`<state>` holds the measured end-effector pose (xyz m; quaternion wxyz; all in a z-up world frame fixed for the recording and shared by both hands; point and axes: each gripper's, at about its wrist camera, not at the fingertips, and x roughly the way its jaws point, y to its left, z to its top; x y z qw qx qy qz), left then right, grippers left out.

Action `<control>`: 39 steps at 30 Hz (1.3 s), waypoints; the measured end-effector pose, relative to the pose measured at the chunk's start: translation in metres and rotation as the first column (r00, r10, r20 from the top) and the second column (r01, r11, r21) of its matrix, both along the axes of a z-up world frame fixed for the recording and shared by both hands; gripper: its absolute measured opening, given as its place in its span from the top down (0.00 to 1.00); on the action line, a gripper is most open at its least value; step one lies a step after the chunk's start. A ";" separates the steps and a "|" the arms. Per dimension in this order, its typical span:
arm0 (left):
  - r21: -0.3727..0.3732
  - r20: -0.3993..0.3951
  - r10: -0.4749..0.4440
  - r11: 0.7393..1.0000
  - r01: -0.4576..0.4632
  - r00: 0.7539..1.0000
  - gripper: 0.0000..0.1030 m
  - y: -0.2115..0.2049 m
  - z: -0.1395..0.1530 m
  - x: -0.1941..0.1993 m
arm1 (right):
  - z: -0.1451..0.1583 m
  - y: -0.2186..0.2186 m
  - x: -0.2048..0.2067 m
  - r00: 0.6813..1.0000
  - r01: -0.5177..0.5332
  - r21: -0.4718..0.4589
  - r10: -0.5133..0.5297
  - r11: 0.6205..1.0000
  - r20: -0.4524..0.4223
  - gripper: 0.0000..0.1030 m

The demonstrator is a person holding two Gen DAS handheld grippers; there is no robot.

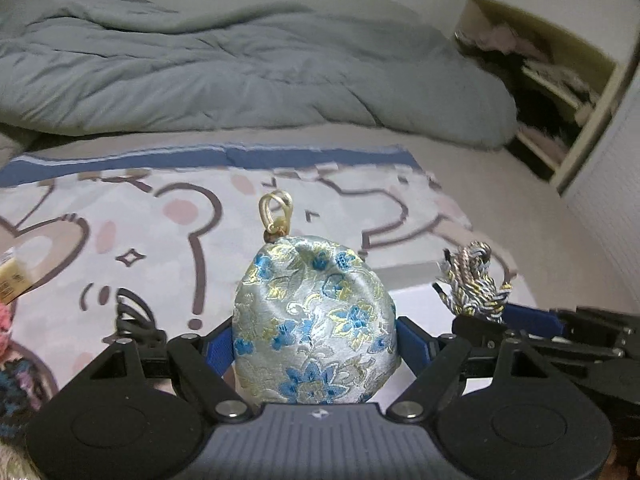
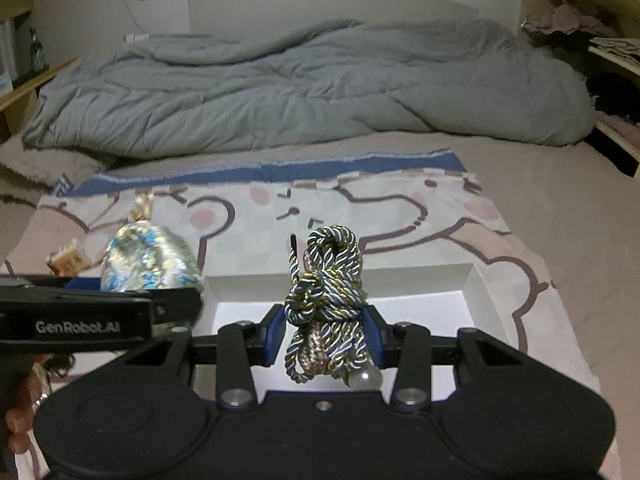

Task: Organize objects
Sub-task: 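Carry the pouch and cord into the white tray with both tools, then open both tools to release pouch and cord in the tray, withdraw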

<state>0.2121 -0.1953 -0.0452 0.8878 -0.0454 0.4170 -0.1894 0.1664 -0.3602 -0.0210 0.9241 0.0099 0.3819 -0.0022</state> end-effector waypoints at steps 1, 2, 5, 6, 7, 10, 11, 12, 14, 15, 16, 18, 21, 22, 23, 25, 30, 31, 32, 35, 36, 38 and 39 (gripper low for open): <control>0.008 -0.011 -0.009 1.000 0.010 1.000 0.21 -0.002 -0.005 0.003 | -0.004 -0.001 0.003 1.000 -0.003 -0.002 0.003 1.000 -0.012 0.59; 0.011 -0.021 -0.019 1.000 0.019 1.000 0.21 -0.004 -0.011 0.007 | -0.008 -0.002 0.005 1.000 0.002 -0.009 -0.002 1.000 -0.022 0.59; 0.021 -0.053 -0.036 0.999 0.038 0.998 0.21 -0.009 -0.024 0.014 | -0.019 -0.005 0.009 0.999 0.000 -0.011 0.000 1.000 -0.054 0.59; 0.023 -0.060 -0.041 0.999 0.042 0.997 0.21 -0.010 -0.028 0.016 | -0.022 -0.007 0.011 0.998 -0.001 -0.005 0.000 1.000 -0.065 0.59; 0.024 -0.064 -0.044 0.999 0.046 0.997 0.21 -0.012 -0.030 0.017 | -0.025 -0.008 0.012 0.997 0.000 0.000 0.000 1.000 -0.073 0.59; 0.007 -0.086 -0.051 0.999 0.052 0.995 0.21 -0.015 -0.040 0.021 | -0.033 -0.013 0.015 0.996 0.013 0.002 -0.013 1.000 -0.093 0.59; 0.001 -0.095 -0.052 0.999 0.052 0.994 0.21 -0.016 -0.043 0.023 | -0.036 -0.014 0.016 0.995 0.018 0.001 -0.017 1.000 -0.098 0.59; -0.004 -0.100 -0.047 0.999 0.047 0.994 0.20 -0.016 -0.046 0.024 | -0.038 -0.015 0.017 0.995 0.021 0.002 -0.021 1.000 -0.102 0.59; -0.005 -0.104 -0.039 0.999 0.039 0.994 0.20 -0.017 -0.051 0.027 | -0.041 -0.018 0.019 0.994 0.023 0.007 -0.022 1.000 -0.108 0.59; 0.000 -0.106 -0.033 0.999 0.034 0.994 0.18 -0.016 -0.052 0.028 | -0.043 -0.019 0.019 0.994 0.022 0.010 -0.021 1.000 -0.109 0.59; 0.007 -0.101 -0.025 1.000 0.026 0.995 0.14 -0.016 -0.053 0.029 | -0.045 -0.019 0.020 0.994 0.019 0.012 -0.018 1.000 -0.111 0.59; 0.014 -0.087 -0.009 1.000 0.010 0.996 0.09 -0.013 -0.051 0.029 | -0.048 -0.019 0.023 0.993 0.015 0.020 -0.013 1.000 -0.114 0.59; 0.005 -0.082 -0.001 1.000 0.002 0.997 0.09 -0.008 -0.046 0.030 | -0.053 -0.020 0.029 0.992 0.002 0.034 0.002 0.999 -0.123 0.59; 0.011 -0.078 0.001 1.000 0.000 0.997 0.09 -0.006 -0.044 0.029 | -0.055 -0.018 0.031 0.992 -0.003 0.034 0.007 0.999 -0.128 0.59; 0.020 -0.073 -0.001 1.000 0.002 0.997 0.09 -0.006 -0.043 0.028 | -0.057 -0.017 0.032 0.991 -0.008 0.032 0.012 0.999 -0.132 0.59; 0.043 -0.063 0.001 0.999 0.001 0.998 0.09 -0.004 -0.039 0.028 | -0.060 -0.013 0.035 0.990 -0.025 0.031 0.029 0.999 -0.136 0.59; 0.078 -0.070 0.009 0.997 -0.004 0.997 0.09 -0.001 -0.036 0.026 | -0.064 -0.006 0.043 0.990 -0.043 0.037 0.048 0.998 -0.130 0.59; 0.086 -0.068 0.009 0.996 -0.003 0.998 0.09 -0.001 -0.035 0.025 | -0.065 -0.006 0.045 0.990 -0.042 0.037 0.047 0.998 -0.131 0.58; 0.093 -0.067 0.009 0.996 -0.003 0.998 0.09 -0.001 -0.035 0.025 | -0.066 -0.005 0.046 0.990 -0.040 0.036 0.044 0.999 -0.132 0.58; 0.112 -0.070 0.014 0.994 -0.006 0.997 0.09 0.001 -0.034 0.024 | -0.062 -0.007 0.047 0.992 -0.022 0.024 0.025 0.999 -0.123 0.57; 0.115 -0.070 0.015 0.993 -0.007 0.997 0.09 0.002 -0.034 0.024 | -0.061 -0.009 0.047 0.993 -0.013 0.031 0.017 0.999 -0.118 0.56; 0.118 -0.072 0.022 0.993 -0.013 0.997 0.09 0.003 -0.034 0.024 | -0.057 -0.014 0.045 0.994 0.011 0.054 -0.005 0.998 -0.111 0.55; 0.118 -0.074 0.024 0.993 -0.015 0.997 0.09 0.003 -0.034 0.024 | -0.056 -0.016 0.044 0.994 0.017 0.057 -0.011 0.998 -0.110 0.55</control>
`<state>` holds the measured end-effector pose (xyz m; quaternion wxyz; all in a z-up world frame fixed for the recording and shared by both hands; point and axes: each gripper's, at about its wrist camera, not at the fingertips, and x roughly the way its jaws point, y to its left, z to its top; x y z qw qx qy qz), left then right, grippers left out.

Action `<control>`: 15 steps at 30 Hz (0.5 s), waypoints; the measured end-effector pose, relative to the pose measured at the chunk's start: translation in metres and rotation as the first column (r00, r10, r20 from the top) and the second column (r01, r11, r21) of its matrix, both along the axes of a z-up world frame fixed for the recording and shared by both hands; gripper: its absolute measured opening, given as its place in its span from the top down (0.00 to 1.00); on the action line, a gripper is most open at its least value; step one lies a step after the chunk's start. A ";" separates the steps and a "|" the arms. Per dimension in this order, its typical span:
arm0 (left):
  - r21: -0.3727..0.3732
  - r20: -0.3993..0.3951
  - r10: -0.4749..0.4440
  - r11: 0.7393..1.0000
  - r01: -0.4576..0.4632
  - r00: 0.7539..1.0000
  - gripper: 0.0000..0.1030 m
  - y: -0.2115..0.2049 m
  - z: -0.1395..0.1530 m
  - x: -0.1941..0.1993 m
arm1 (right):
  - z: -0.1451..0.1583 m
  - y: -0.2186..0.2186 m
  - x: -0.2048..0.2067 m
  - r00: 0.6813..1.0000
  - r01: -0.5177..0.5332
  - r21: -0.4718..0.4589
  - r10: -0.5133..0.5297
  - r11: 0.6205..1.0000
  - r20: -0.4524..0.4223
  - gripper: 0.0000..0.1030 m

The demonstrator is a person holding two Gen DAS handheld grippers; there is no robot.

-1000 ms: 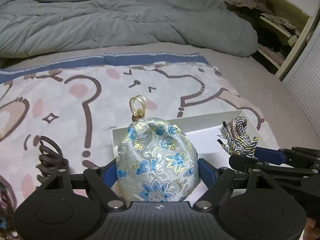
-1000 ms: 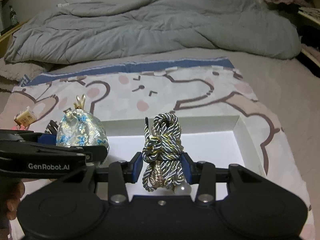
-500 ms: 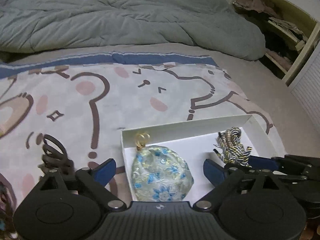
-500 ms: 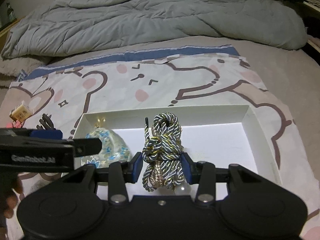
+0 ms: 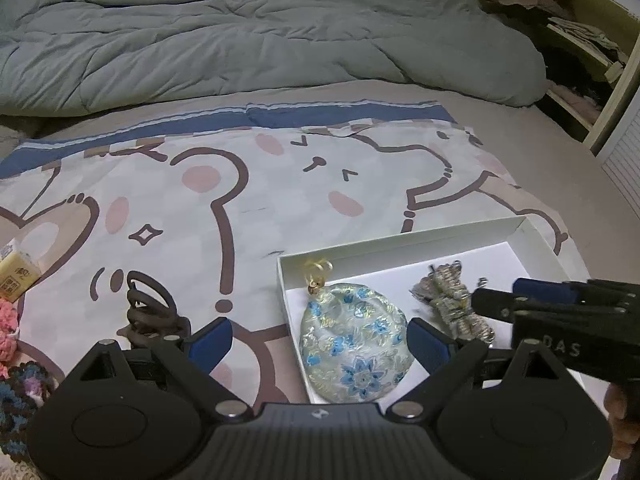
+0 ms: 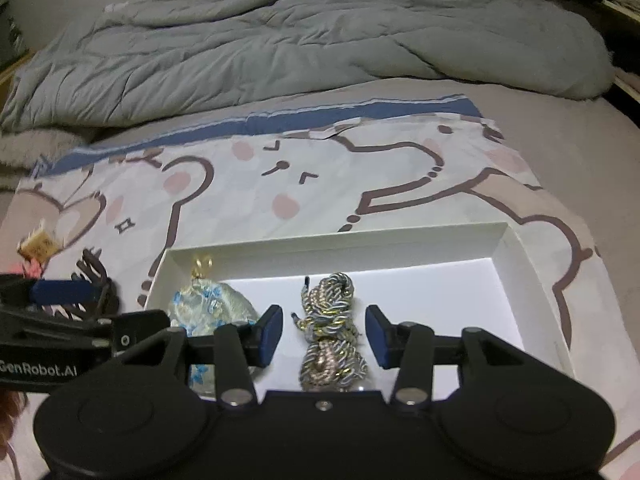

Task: Organize objects
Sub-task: 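Open both tools to release pouch and cord in the tray, withdraw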

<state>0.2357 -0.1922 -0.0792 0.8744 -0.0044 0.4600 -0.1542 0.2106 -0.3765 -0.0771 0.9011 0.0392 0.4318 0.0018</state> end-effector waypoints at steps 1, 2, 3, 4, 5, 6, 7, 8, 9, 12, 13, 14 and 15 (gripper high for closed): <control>0.001 -0.001 0.000 1.000 0.000 1.000 0.09 0.000 0.000 -0.001 | 0.001 -0.001 -0.002 1.000 0.007 -0.004 -0.007 1.000 0.001 0.55; 0.002 -0.001 -0.002 1.000 0.002 1.000 0.09 0.000 0.000 -0.001 | 0.001 -0.002 -0.003 1.000 0.010 -0.008 -0.010 1.000 0.001 0.55; 0.005 0.000 -0.003 1.000 0.003 1.000 0.09 0.000 0.001 -0.002 | 0.001 -0.002 -0.004 1.000 0.012 -0.010 -0.012 1.000 -0.001 0.55; 0.007 0.001 -0.003 1.000 0.003 1.000 0.09 0.000 0.002 -0.003 | 0.002 -0.003 -0.005 1.000 0.016 -0.012 -0.016 1.000 -0.002 0.55; 0.007 0.003 -0.003 1.000 0.003 1.000 0.09 0.000 0.003 -0.004 | 0.003 -0.003 -0.006 1.000 0.019 -0.012 -0.019 1.000 -0.002 0.55; 0.007 0.005 -0.002 1.000 0.002 1.000 0.09 0.000 0.004 -0.005 | 0.004 -0.004 -0.007 1.000 0.021 -0.011 -0.021 1.000 -0.001 0.55; 0.006 0.006 0.000 1.000 0.000 1.000 0.09 0.001 0.006 -0.006 | 0.005 -0.004 -0.009 1.000 0.023 -0.007 -0.023 1.000 0.001 0.55; 0.005 0.007 0.000 1.000 0.000 1.000 0.09 0.001 0.007 -0.008 | 0.007 -0.004 -0.010 1.000 0.025 -0.003 -0.025 1.000 0.005 0.55; 0.004 0.008 0.000 1.000 0.000 1.000 0.09 0.002 0.008 -0.009 | 0.009 -0.004 -0.012 1.000 0.027 0.001 -0.027 1.000 0.008 0.55; 0.003 0.016 0.001 1.000 -0.001 1.000 0.09 0.003 0.014 -0.014 | 0.016 -0.003 -0.017 0.999 0.024 0.005 -0.024 1.000 0.021 0.55; 0.002 0.019 0.001 1.000 -0.001 1.000 0.09 0.003 0.016 -0.016 | 0.019 -0.002 -0.020 0.999 0.022 0.006 -0.022 1.000 0.026 0.55; 0.002 0.022 0.001 1.000 -0.001 1.000 0.09 0.004 0.018 -0.018 | 0.022 -0.002 -0.022 0.999 0.021 0.007 -0.021 1.000 0.031 0.55; 0.001 0.026 0.001 1.000 -0.001 1.000 0.09 0.004 0.020 -0.020 | 0.025 -0.001 -0.024 0.999 0.020 0.007 -0.021 1.000 0.035 0.55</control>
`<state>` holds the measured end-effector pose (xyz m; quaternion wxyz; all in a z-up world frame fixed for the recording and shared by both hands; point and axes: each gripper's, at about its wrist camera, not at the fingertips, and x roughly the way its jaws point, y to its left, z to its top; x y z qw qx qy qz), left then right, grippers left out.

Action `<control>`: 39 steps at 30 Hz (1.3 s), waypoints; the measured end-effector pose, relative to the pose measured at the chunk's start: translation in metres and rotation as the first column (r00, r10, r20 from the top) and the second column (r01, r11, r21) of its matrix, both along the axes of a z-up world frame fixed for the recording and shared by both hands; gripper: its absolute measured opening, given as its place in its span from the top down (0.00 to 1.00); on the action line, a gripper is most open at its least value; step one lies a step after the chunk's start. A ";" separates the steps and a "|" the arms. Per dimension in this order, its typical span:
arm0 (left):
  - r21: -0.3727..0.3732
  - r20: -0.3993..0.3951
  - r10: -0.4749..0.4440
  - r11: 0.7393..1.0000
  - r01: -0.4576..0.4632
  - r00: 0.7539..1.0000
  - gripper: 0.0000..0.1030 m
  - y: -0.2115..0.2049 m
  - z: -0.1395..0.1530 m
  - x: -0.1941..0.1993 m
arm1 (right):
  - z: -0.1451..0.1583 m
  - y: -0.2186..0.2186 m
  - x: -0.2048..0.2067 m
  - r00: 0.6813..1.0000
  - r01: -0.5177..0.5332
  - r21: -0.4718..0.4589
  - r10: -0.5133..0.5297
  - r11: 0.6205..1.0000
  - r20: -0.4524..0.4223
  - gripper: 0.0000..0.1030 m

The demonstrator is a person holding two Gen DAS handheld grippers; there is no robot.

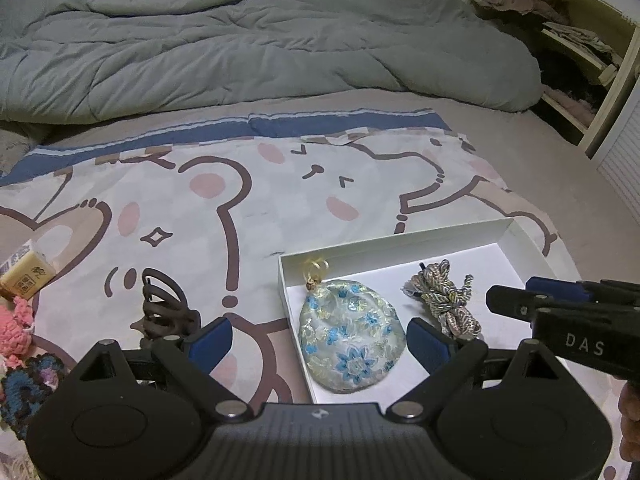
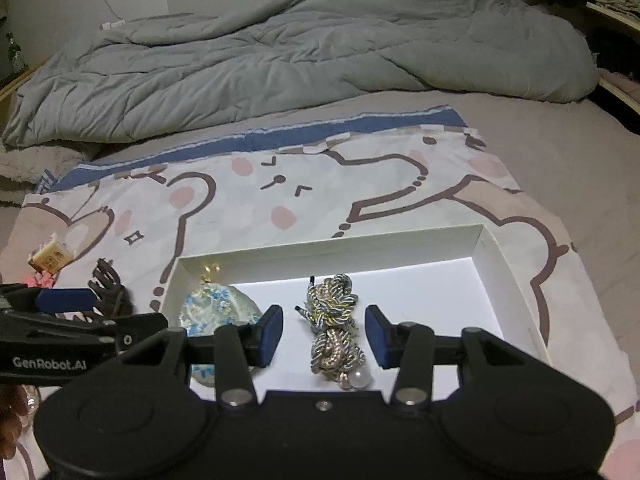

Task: Organize objects
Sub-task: 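Open both tools to release pouch and cord in the tray, withdraw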

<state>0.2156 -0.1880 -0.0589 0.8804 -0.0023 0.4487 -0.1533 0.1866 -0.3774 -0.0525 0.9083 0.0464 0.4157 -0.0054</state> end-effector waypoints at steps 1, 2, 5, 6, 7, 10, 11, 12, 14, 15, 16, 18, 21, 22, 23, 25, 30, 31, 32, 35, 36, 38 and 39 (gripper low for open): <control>-0.001 0.004 0.001 1.000 -0.001 1.000 0.09 0.001 0.003 -0.002 | 0.003 0.001 -0.002 1.000 -0.001 -0.001 0.001 1.000 0.003 0.55; -0.002 0.008 0.001 1.000 -0.001 1.000 0.09 0.002 0.005 -0.005 | 0.005 0.001 -0.005 1.000 -0.002 -0.002 0.002 1.000 0.008 0.55; 0.000 0.023 0.005 1.000 -0.005 1.000 0.09 0.005 0.014 -0.012 | 0.013 0.003 -0.014 1.000 -0.005 -0.001 0.006 1.000 0.022 0.55; 0.001 0.028 0.008 1.000 -0.008 1.000 0.09 0.007 0.016 -0.015 | 0.015 0.004 -0.016 1.000 -0.006 -0.001 0.006 1.000 0.027 0.55; 0.000 0.033 0.010 1.000 -0.010 0.999 0.09 0.008 0.020 -0.018 | 0.018 0.005 -0.020 0.999 -0.006 -0.001 0.006 1.000 0.032 0.55; 0.006 0.052 0.015 1.000 -0.015 0.999 0.09 0.014 0.028 -0.026 | 0.024 0.006 -0.029 0.999 -0.005 0.001 0.005 1.000 0.044 0.55; 0.008 0.059 0.017 1.000 -0.017 0.998 0.09 0.016 0.030 -0.029 | 0.026 0.007 -0.032 0.999 -0.006 0.001 0.006 1.000 0.048 0.55; 0.011 0.064 0.019 1.000 -0.019 0.998 0.09 0.019 0.032 -0.032 | 0.028 0.007 -0.035 0.999 -0.007 0.000 0.007 1.000 0.052 0.55; 0.018 0.075 0.025 0.999 -0.027 0.997 0.09 0.024 0.037 -0.037 | 0.031 0.008 -0.041 0.998 -0.006 0.000 0.006 1.000 0.061 0.54; 0.021 0.080 0.029 0.999 -0.031 0.996 0.09 0.027 0.039 -0.040 | 0.033 0.009 -0.043 0.998 -0.005 0.001 0.005 1.000 0.066 0.53; 0.023 0.085 0.035 0.999 -0.037 0.996 0.09 0.030 0.041 -0.043 | 0.035 0.009 -0.047 0.997 -0.003 0.003 0.003 1.000 0.071 0.53; 0.026 0.093 0.044 0.999 -0.046 0.995 0.09 0.035 0.044 -0.047 | 0.039 0.010 -0.052 0.997 0.000 0.005 0.000 1.000 0.078 0.50; 0.033 0.102 0.055 0.998 -0.058 0.993 0.09 0.041 0.048 -0.054 | 0.044 0.011 -0.060 0.996 0.004 0.002 -0.004 1.000 0.092 0.45; 0.037 0.106 0.057 0.997 -0.061 0.993 0.09 0.043 0.049 -0.056 | 0.047 0.011 -0.063 0.995 0.006 0.000 -0.006 1.000 0.098 0.42; 0.040 0.109 0.059 0.997 -0.064 0.992 0.09 0.045 0.050 -0.058 | 0.049 0.013 -0.066 0.995 0.007 -0.003 -0.007 1.000 0.103 0.39; 0.049 0.117 0.066 0.996 -0.072 0.991 0.05 0.048 0.052 -0.063 | 0.053 0.015 -0.071 0.993 0.011 -0.013 -0.009 1.000 0.114 0.33; 0.059 0.132 0.082 0.994 -0.091 0.988 0.01 0.055 0.055 -0.072 | 0.061 0.020 -0.083 0.990 0.018 -0.050 -0.011 0.999 0.142 0.22; 0.059 0.134 0.086 0.994 -0.094 0.987 0.00 0.056 0.055 -0.074 | 0.062 0.021 -0.085 0.989 0.018 -0.055 -0.010 0.998 0.146 0.20; 0.061 0.135 0.087 0.994 -0.096 0.987 0.00 0.057 0.056 -0.075 | 0.063 0.023 -0.087 0.989 0.017 -0.061 -0.008 0.998 0.149 0.19; 0.067 0.143 0.093 0.992 -0.104 0.985 0.00 0.060 0.057 -0.079 | 0.065 0.026 -0.092 0.988 0.019 -0.086 -0.005 0.996 0.157 0.12; 0.070 0.144 0.094 0.992 -0.105 0.985 0.00 0.061 0.057 -0.080 | 0.065 0.027 -0.094 0.987 0.021 -0.093 -0.006 0.995 0.160 0.09; 0.076 0.144 0.097 0.991 -0.109 0.985 0.00 0.062 0.058 -0.081 | 0.066 0.028 -0.097 0.986 0.031 -0.109 -0.012 0.994 0.168 0.05; 0.078 0.144 0.097 0.991 -0.109 0.985 0.00 0.062 0.058 -0.081 | 0.067 0.028 -0.098 0.985 0.036 -0.110 -0.017 0.993 0.171 0.02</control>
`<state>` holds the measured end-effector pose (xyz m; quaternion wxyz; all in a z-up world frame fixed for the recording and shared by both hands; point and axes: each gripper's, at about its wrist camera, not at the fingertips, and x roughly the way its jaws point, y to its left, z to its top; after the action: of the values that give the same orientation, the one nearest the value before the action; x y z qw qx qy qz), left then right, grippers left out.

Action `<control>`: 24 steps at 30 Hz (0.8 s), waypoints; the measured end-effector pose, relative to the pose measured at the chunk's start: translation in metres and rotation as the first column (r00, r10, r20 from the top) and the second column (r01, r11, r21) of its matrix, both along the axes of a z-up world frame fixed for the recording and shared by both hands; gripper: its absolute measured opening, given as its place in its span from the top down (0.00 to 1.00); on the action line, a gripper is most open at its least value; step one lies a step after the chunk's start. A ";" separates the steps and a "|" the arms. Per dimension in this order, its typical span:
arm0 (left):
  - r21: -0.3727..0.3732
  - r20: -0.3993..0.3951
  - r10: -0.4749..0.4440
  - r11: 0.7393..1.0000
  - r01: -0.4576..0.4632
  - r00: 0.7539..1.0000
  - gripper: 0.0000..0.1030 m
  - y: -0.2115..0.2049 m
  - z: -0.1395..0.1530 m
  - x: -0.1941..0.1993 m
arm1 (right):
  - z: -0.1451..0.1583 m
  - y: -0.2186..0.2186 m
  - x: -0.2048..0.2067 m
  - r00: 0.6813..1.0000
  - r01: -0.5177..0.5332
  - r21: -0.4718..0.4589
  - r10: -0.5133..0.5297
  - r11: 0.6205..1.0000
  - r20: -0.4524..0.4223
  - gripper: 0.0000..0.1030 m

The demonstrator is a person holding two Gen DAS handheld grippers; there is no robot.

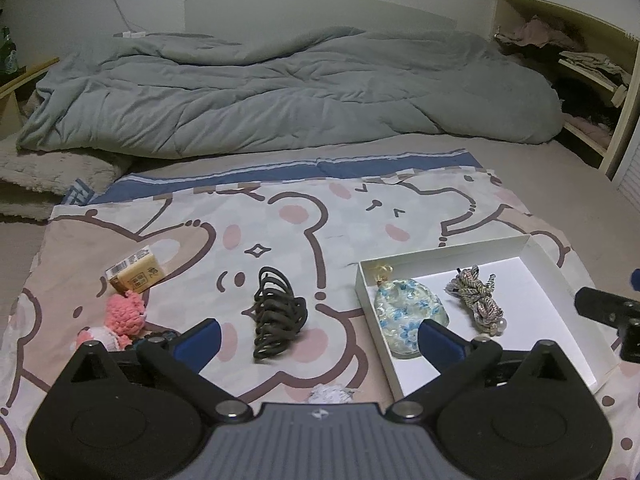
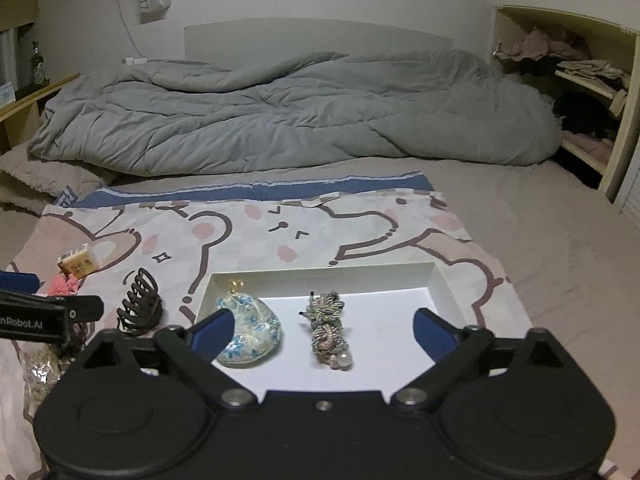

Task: Organize objects
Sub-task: 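Open both tools to release pouch and cord in the tray, withdraw, then move both tools back toward the remaining items on the bed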

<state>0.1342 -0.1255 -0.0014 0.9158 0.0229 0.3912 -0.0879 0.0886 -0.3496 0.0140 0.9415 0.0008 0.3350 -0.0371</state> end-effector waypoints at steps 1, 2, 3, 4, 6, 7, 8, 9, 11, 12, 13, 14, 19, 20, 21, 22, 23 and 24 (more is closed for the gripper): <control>0.001 0.001 0.001 1.000 -0.001 1.000 0.00 0.000 0.000 -0.001 | 0.000 -0.001 -0.001 1.000 0.003 0.004 -0.003 1.000 0.002 0.00; 0.001 0.001 0.002 1.000 -0.002 1.000 0.00 0.001 0.000 -0.002 | 0.000 -0.002 -0.003 1.000 0.007 0.010 -0.007 1.000 0.005 0.00; 0.000 0.002 0.002 1.000 -0.002 1.000 0.00 0.002 0.000 -0.002 | 0.000 -0.003 -0.004 1.000 0.012 0.014 -0.013 1.000 0.006 0.00; -0.002 0.004 0.001 1.000 -0.001 1.000 0.00 0.002 0.000 -0.003 | 0.000 -0.004 -0.004 1.000 0.018 0.014 -0.018 1.000 0.004 0.00; -0.003 0.005 0.000 1.000 0.000 1.000 0.00 0.004 0.001 -0.005 | -0.001 -0.005 -0.004 1.000 0.025 0.011 -0.025 1.000 -0.005 0.00; -0.004 0.006 0.000 1.000 0.000 1.000 0.00 0.004 0.001 -0.005 | -0.002 -0.005 -0.004 1.000 0.027 0.011 -0.027 1.000 -0.008 0.00; -0.004 0.006 0.000 1.000 0.000 1.000 0.00 0.005 0.001 -0.005 | -0.002 -0.005 -0.004 1.000 0.030 0.011 -0.030 0.999 -0.010 0.00; -0.005 0.006 0.002 1.000 -0.002 1.000 0.00 0.006 0.002 -0.006 | -0.003 -0.005 -0.004 0.999 0.033 0.011 -0.033 0.999 -0.011 0.00; -0.008 0.007 0.006 1.000 -0.006 1.000 0.00 0.007 0.002 -0.006 | -0.003 -0.005 -0.004 0.999 0.042 0.016 -0.042 0.999 -0.010 0.00; -0.010 0.007 0.009 1.000 -0.008 1.000 0.00 0.008 0.002 -0.006 | -0.003 -0.005 -0.004 0.999 0.045 0.020 -0.045 0.999 -0.010 0.00; -0.012 0.007 0.010 1.000 -0.010 1.000 0.00 0.009 0.002 -0.006 | -0.003 -0.004 -0.004 0.999 0.048 0.023 -0.048 0.999 -0.011 0.00; -0.013 0.007 0.012 1.000 -0.012 1.000 0.00 0.010 0.002 -0.007 | -0.003 -0.004 -0.004 0.999 0.050 0.024 -0.049 0.998 -0.011 0.00; -0.010 0.007 0.026 1.000 -0.026 1.000 0.00 0.019 0.001 -0.005 | -0.004 0.001 0.000 0.999 0.048 0.024 -0.048 0.999 -0.014 0.00; -0.008 0.008 0.029 1.000 -0.028 1.000 0.00 0.022 0.001 -0.005 | -0.004 0.003 0.001 0.999 0.048 0.025 -0.048 0.999 -0.016 0.00; -0.006 0.008 0.033 0.999 -0.033 0.999 0.00 0.024 0.001 -0.004 | -0.005 0.004 0.003 0.999 0.045 0.031 -0.044 0.999 -0.020 0.00; -0.004 0.008 0.039 0.999 -0.039 0.999 0.00 0.028 0.000 -0.004 | -0.005 0.006 0.004 0.999 0.036 0.042 -0.035 0.998 -0.021 0.00; -0.002 0.007 0.044 0.999 -0.044 0.999 0.00 0.031 0.000 -0.003 | -0.006 0.008 0.005 0.999 0.031 0.051 -0.030 0.998 -0.023 0.00; 0.000 0.007 0.050 0.999 -0.050 0.999 0.00 0.035 -0.001 -0.003 | -0.007 0.011 0.007 0.999 0.031 0.051 -0.030 0.998 -0.025 0.00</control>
<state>0.1310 -0.0906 -0.0022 0.9190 0.0135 0.3886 -0.0650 0.0957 -0.3383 0.0069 0.9363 0.0299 0.3474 -0.0428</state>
